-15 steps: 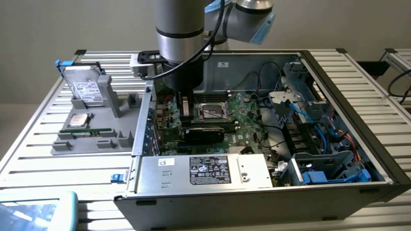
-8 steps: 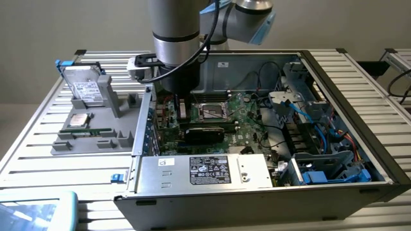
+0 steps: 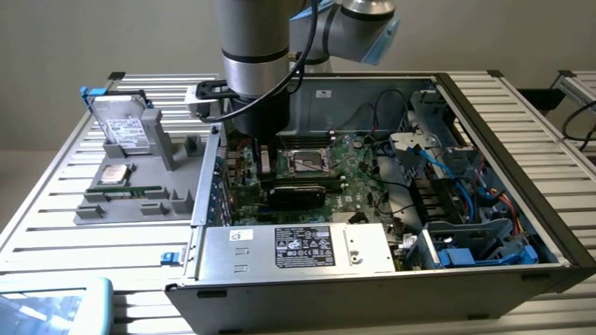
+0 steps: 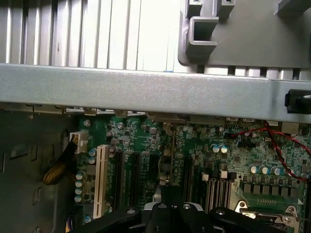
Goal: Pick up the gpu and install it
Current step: 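Press down on the gpu until it lock into place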
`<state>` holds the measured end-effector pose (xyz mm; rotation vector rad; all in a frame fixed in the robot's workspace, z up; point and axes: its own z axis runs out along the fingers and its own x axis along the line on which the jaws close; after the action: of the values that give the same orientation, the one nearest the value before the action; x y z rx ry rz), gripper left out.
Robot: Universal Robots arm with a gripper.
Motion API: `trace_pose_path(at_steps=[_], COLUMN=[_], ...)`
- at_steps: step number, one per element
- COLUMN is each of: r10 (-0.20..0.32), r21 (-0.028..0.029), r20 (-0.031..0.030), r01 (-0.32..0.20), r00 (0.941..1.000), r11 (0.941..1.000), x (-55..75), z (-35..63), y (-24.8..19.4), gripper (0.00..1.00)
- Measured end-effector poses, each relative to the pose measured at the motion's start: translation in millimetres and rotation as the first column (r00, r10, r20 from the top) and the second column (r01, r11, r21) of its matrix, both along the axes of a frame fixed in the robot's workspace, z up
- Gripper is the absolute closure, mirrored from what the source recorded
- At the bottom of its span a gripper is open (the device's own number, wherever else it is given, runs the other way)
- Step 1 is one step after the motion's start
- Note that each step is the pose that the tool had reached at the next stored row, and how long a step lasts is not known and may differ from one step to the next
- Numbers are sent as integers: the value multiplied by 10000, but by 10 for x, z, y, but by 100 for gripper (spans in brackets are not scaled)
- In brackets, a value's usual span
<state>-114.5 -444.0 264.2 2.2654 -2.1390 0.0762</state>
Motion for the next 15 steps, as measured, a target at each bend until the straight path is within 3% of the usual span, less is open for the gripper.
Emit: trace_pose_path(at_steps=[3, 4, 6, 8, 15], r10=[-2, -6, -4, -3, -1], r21=[-1, 20, 0, 0, 9], r20=[0, 2, -5, -13, -41], r01=[2, 6, 4, 3, 1], r00=[10000, 10000, 10000, 10000, 10000], r11=[10000, 10000, 10000, 10000, 10000], x=[-3, -5, 14, 66, 318], z=[2, 24, 119, 168, 169], y=[1, 3, 1, -1, -25], gripper=[89, 89, 89, 89, 89])
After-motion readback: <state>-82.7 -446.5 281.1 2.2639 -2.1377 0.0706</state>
